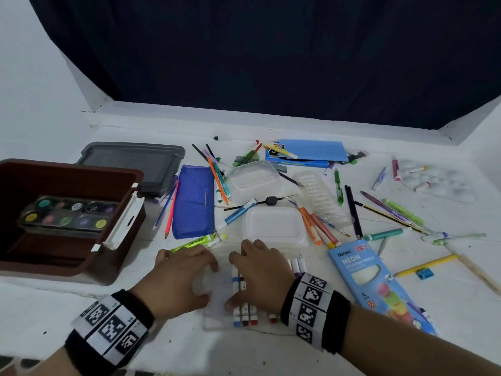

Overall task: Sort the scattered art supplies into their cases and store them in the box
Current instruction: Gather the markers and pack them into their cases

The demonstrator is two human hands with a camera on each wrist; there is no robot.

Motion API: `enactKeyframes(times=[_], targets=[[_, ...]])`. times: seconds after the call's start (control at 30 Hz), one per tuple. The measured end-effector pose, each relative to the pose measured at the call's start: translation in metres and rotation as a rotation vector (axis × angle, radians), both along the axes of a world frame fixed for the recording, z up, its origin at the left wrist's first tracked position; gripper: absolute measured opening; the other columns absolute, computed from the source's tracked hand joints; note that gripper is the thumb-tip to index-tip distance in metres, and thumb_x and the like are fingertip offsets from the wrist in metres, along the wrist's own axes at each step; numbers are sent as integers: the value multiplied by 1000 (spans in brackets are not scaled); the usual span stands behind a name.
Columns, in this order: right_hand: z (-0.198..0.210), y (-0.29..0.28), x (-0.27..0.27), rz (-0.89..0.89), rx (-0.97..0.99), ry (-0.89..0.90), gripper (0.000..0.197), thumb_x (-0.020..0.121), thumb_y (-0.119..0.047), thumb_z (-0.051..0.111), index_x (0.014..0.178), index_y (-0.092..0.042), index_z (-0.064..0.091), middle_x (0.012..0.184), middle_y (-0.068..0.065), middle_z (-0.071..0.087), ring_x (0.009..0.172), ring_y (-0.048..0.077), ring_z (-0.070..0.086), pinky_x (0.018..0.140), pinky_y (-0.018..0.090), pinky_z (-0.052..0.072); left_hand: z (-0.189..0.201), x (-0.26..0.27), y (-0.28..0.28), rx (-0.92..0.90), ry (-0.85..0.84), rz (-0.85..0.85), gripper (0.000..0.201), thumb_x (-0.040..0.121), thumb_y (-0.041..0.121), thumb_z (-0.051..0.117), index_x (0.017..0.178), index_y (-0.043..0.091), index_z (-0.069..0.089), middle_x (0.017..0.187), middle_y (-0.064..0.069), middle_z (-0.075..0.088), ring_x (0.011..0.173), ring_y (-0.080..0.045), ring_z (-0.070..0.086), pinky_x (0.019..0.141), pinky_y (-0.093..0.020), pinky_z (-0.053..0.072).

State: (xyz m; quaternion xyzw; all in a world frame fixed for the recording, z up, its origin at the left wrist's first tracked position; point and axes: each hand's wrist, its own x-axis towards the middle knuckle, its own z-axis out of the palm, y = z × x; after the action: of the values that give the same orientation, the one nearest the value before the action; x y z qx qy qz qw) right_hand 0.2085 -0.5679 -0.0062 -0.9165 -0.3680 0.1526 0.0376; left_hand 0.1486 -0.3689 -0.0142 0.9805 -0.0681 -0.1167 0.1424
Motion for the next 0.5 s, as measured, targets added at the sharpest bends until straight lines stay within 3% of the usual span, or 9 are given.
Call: enactKeyframes(times=[0.2,0.27,0.33,0.4,0.5], targets=[[10,-15,2,-3,125,-75,80,70,-81,55,123,-21,54,109,-1,57,103,23,53,90,43,38,6,0,-5,3,25,22,45,76,51,65,116,48,45,124,33,39,122,8,35,89,-30,23],[25,-25,5,-32,193,-108,74,77,-79,43,119,-20,56,105,-1,59,100,23,57,90,43,39,12,-1,-5,43,20,46,48,80,45,65,123,48,43,127,36,34,128,4,32,92,-30,23],[39,-44,8,-58,178,-125,58,87,-69,46,119,-22,55,106,-1,59,101,23,58,92,43,39,15,-3,-8,99,14,88,52,84,39,64,130,47,42,129,35,31,132,1,31,93,-32,23],[47,-72,9,-82,148,-139,42,93,-56,49,121,-25,53,109,-2,58,105,22,58,95,43,39,15,-7,-15,108,-50,125,48,85,39,62,129,47,46,130,32,38,131,-2,36,89,-33,23],[50,-127,6,-131,77,-148,40,95,-53,45,127,-30,49,118,-5,57,112,20,56,99,42,37,14,-16,-37,63,-148,121,45,77,54,46,119,45,59,122,27,56,118,-7,53,79,-35,25]])
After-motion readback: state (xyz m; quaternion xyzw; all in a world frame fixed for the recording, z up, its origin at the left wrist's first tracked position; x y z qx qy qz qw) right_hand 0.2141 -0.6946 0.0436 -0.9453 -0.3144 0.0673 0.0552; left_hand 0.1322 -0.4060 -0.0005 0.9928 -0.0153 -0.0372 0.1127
